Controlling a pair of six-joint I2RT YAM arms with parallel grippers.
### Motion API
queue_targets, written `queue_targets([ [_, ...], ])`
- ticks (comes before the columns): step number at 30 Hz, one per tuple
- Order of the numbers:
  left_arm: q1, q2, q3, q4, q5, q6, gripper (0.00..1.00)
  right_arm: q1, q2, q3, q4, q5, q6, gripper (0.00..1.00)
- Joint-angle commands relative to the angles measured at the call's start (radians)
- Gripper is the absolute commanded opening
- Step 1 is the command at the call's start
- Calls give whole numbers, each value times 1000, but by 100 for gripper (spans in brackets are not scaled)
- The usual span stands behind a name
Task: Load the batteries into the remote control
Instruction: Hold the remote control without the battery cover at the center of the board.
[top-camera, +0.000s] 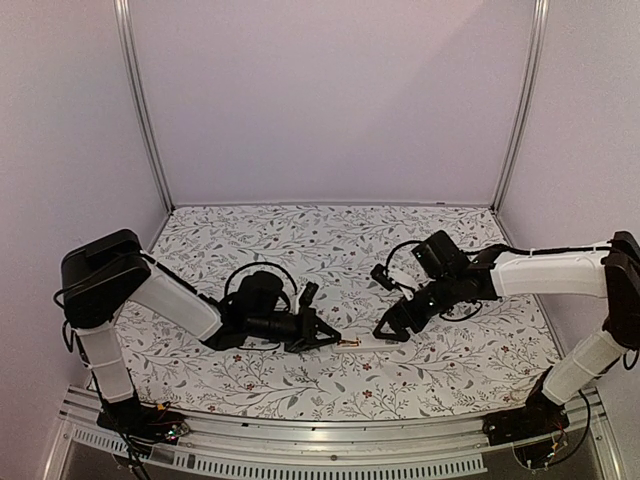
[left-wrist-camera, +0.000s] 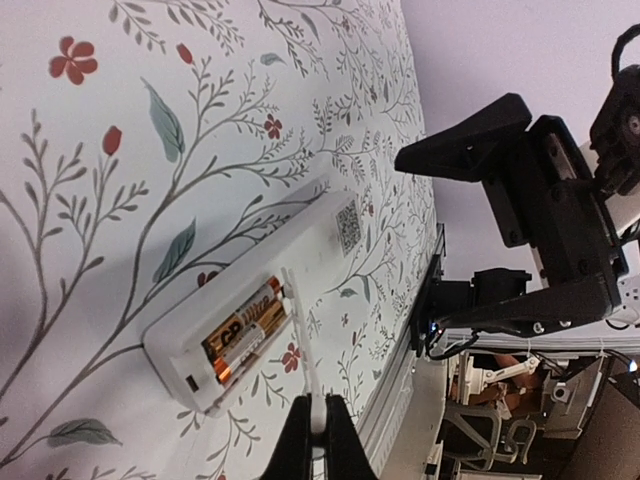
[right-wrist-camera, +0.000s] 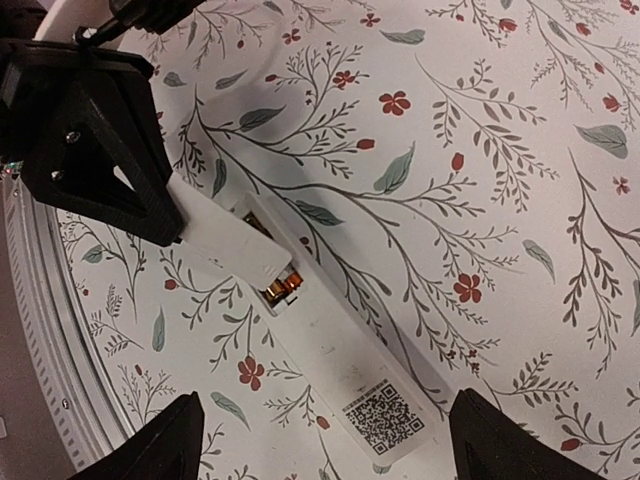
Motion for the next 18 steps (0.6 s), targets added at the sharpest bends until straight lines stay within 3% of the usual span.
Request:
queue_targets([
  [1,-13,30,22,-6,15,-4,0,14,68,38,7,-10,-84,84],
  [11,-17,33,44,-50,21,14,0,38,196,59,9,-51,-102,78],
  [18,-19,41,51,-65,20,17,0,64,195,48,-2,-54,-93,71],
])
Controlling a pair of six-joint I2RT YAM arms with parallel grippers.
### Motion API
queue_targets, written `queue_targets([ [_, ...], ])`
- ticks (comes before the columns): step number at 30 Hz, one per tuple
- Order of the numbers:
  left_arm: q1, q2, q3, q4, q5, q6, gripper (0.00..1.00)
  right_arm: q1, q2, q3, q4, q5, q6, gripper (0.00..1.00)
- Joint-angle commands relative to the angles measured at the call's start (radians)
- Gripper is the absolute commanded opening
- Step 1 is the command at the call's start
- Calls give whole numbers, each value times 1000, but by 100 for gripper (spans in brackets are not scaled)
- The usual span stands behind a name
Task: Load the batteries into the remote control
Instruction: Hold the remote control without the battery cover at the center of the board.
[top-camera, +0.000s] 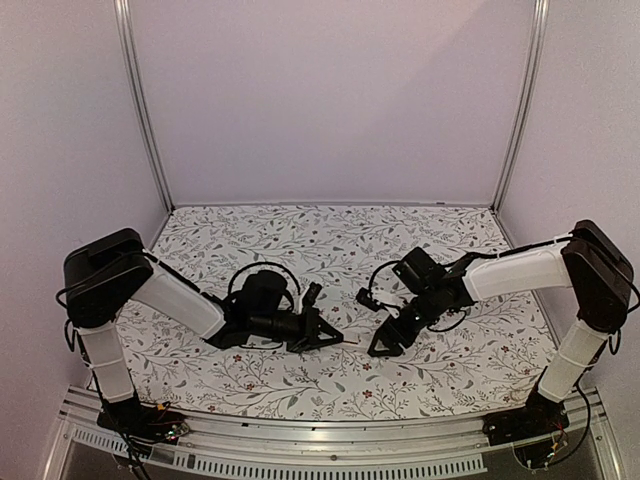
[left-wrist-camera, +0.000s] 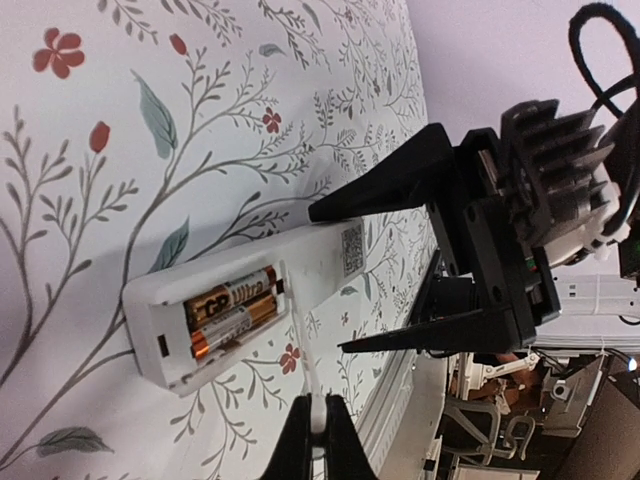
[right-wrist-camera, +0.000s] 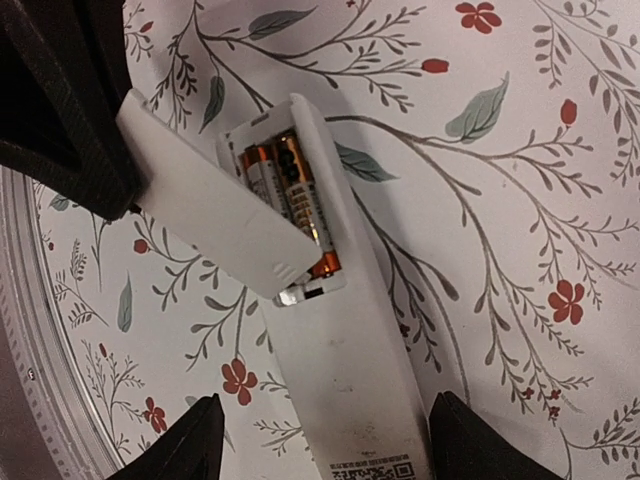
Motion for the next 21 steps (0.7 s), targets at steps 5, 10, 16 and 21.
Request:
queue_targets([
  [5,-16,33,38,-44,18,25,0,33,12,16,-11,3,-13,72],
  [10,-12,47,72,-81,49,47,0,33,6,17,-17,20,-30,72],
  [16,13,36,130,-229,120,123,0,33,15,19,-13,35,-74,69],
  [21,20,27,173,-336,159,163,0,32,-5,3,-1,57,-110,67],
])
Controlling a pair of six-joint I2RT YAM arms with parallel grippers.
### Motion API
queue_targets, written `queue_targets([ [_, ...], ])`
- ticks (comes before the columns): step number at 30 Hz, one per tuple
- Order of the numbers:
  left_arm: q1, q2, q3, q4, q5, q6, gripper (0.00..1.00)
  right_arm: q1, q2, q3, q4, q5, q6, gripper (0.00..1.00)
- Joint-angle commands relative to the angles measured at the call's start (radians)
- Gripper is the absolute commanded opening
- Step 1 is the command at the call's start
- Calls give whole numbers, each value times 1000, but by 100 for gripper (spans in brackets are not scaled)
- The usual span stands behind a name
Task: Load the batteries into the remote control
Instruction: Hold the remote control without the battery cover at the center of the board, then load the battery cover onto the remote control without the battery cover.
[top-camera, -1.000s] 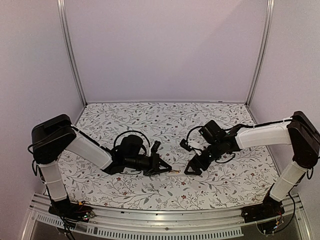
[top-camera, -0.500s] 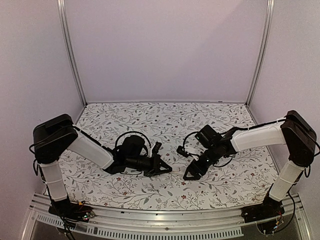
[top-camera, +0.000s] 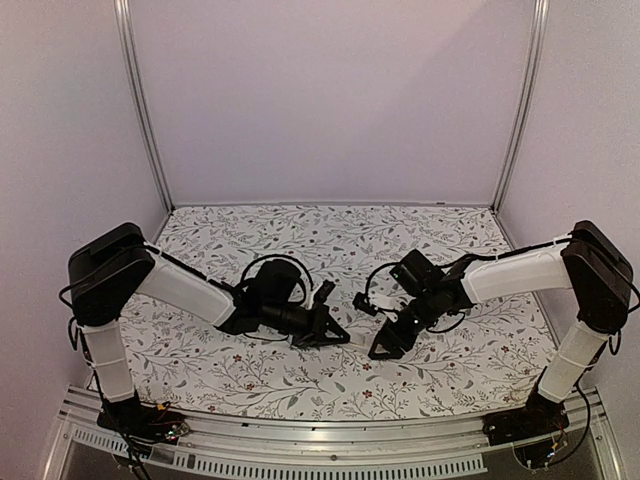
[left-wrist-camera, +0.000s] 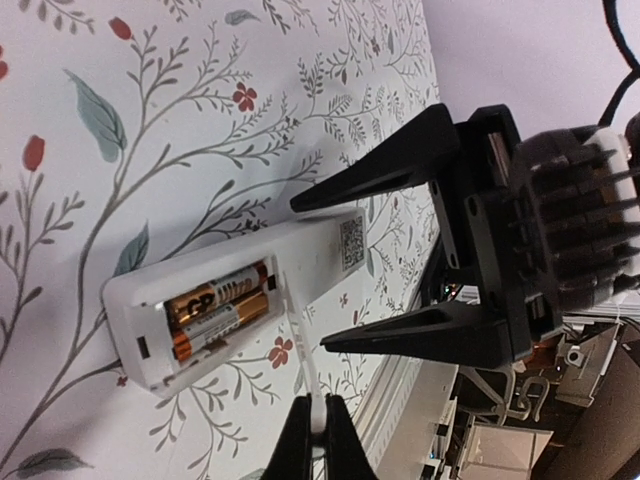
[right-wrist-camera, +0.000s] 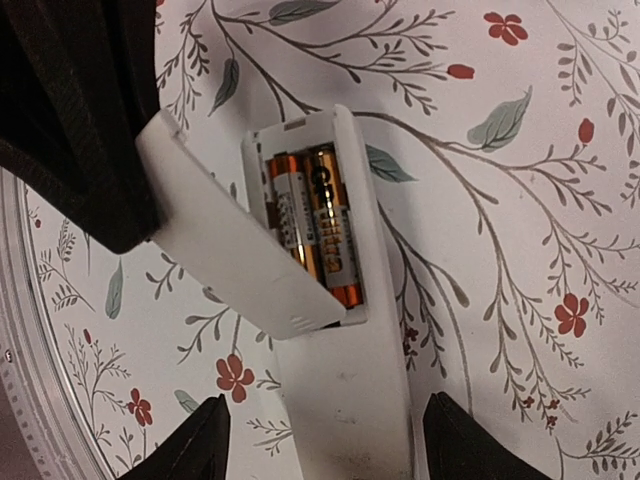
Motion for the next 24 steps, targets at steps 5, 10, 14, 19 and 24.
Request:
queue_targets([
  [5,11,-5,47,-161,56,79,0,7,-29,-19,29,31,-47,69],
  [10,23,12,74,-185,75,97,0,6,-36,-23,35,14,-56,73],
  [14,27,27,89,-190,88,100,0,7,-44,-31,49,9,-59,74],
  [19,33,28,99,-180,92,100,0,6,-36,-29,50,6,-55,74],
  [24,43,21,97,-178,94,93,0,7,-36,-30,53,18,-58,74],
])
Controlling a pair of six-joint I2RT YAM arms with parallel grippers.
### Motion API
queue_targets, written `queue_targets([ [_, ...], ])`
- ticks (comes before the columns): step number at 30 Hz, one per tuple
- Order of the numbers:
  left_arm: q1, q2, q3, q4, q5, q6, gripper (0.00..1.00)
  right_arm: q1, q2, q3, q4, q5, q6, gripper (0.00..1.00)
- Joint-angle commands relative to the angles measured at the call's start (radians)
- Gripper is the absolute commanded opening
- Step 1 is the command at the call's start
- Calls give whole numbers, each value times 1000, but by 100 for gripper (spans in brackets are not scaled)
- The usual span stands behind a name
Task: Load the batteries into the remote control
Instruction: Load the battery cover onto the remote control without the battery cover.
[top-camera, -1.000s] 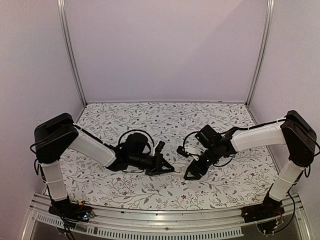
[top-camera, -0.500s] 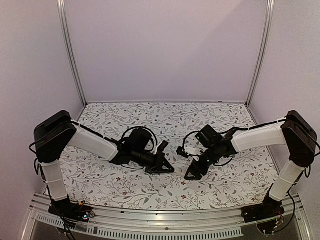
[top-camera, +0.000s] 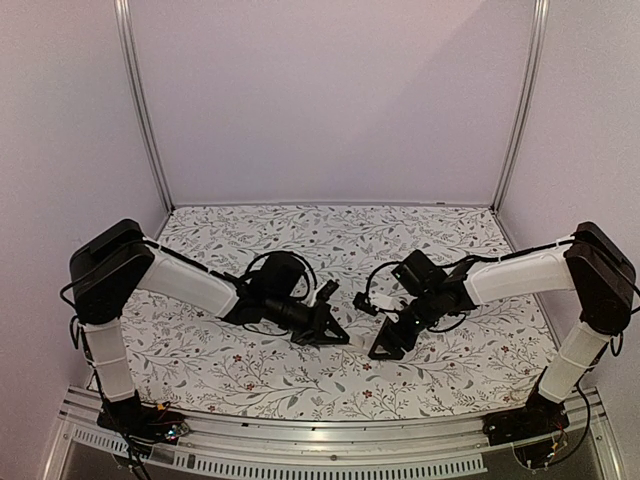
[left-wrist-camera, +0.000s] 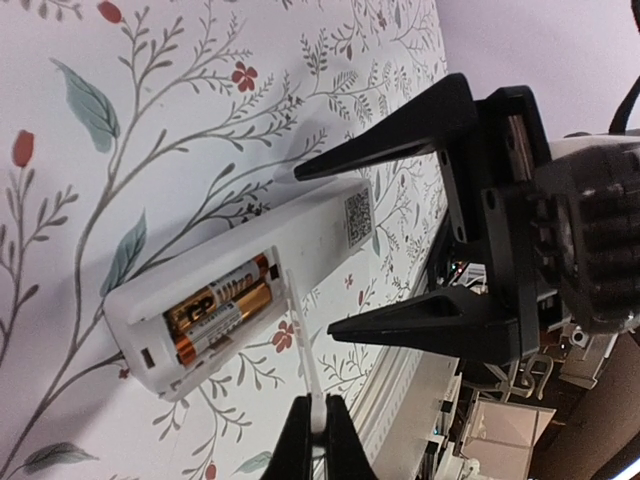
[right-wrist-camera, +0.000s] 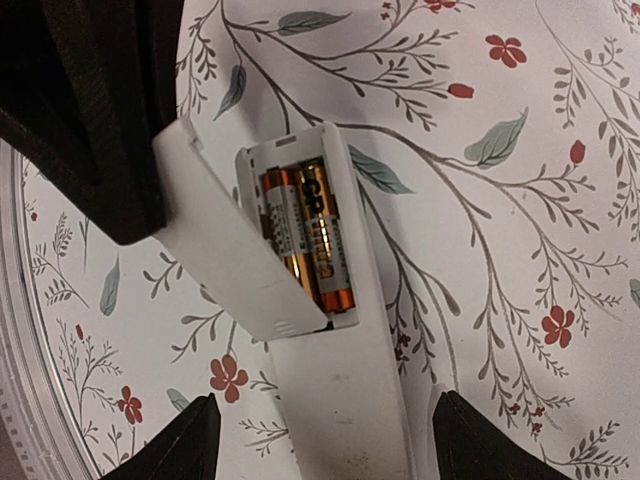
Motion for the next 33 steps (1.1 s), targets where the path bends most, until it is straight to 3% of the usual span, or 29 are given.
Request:
queue_targets([
  [1,19,10,16,-8,16,13,0,7,-16,-9,16,4,-9,74],
  [14,29,44,32,-19,28,23,0,8,5,-5,13,-1,-26,63],
  [27,26,65,60,-63,38,40,0,12,2,-5,12,6,-41,60],
  [33,26,46,74,-125,11,74,13,14,-8,-5,15,0,-38,62],
])
